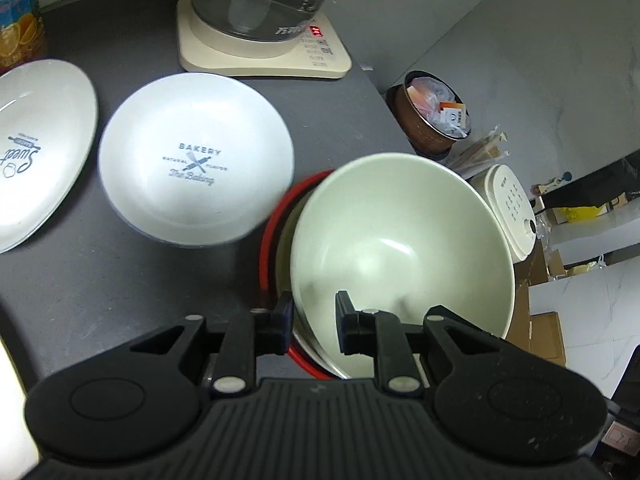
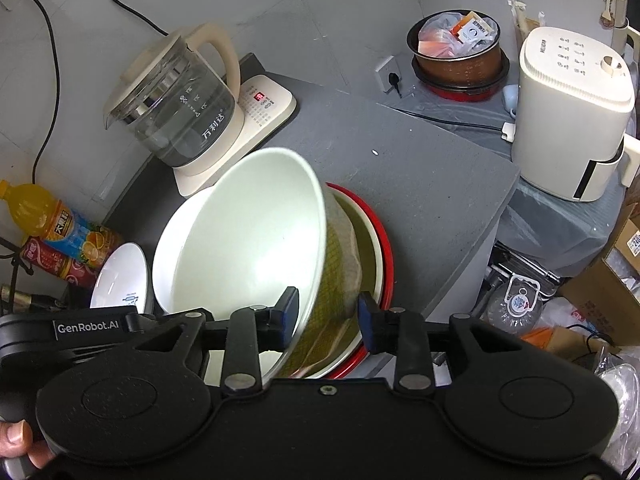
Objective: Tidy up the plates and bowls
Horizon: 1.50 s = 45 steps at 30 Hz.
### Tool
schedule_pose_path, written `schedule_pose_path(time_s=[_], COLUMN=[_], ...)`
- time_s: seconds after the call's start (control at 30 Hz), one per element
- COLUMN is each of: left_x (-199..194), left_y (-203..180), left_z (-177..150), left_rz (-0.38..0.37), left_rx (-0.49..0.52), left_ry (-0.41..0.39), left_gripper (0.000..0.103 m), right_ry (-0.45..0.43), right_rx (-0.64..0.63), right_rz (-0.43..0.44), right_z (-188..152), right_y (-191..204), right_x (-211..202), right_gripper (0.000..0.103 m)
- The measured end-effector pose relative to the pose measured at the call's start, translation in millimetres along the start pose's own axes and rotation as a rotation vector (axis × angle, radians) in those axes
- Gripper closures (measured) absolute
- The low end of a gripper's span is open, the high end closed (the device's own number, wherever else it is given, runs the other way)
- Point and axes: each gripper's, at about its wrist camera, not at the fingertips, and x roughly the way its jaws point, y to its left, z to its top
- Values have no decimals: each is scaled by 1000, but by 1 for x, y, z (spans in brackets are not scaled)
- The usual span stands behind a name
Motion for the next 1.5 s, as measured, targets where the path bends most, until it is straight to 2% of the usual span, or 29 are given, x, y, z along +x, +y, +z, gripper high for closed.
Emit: schedule_pose_path(time_s=[0.17,0.37,0.5,0.6,0.67,0.7,0.77,0.83,0.87,1.03,1.23,1.5], left_x=[-7,-15,-18,-19,-22,-24,-29,-35,-38,-54,-69,-78], left_y=[4,8,10,11,11,11,12,15,16,31,60,100], left_z=[2,5,5,4,3,3,2,0,-1,-7,-12,-14], left_rz=[-7,-7,-11,-11,1,10,26,38,45,90,136,192], left_rx=[-3,-5,-5,-2,8,14,21,28,31,25,-38,-160], left_ry=[-20,-39,-43,-41,-47,-53,-62,-77,-87,-130,-153,-167], left_gripper=[84,82,82,81,76,74,64,55,51,41,38,37], right_ry=[-7,-37,-55,-66,-77,-82,-88,-92,-96,-104,-66,-2], right_rx=[1,-2,17,32,33,25,10,-11,-25,-111,-206,-327], right_rz=[-12,-11,-25,-28,-9,2,13,24,28,33,63,114], right_z=[0,-1,-3,-5,-7,-8,-8,-9,-9,-11,-12,-8], right_y=[0,0,-4,-4,-1,2,9,17,22,49,78,114], right_x=[-3,-14,-17,-22,-27,-29,-32,-34,-35,-31,-20,3], right_gripper=[64,65,78,77,76,75,68,51,49,31,23,22])
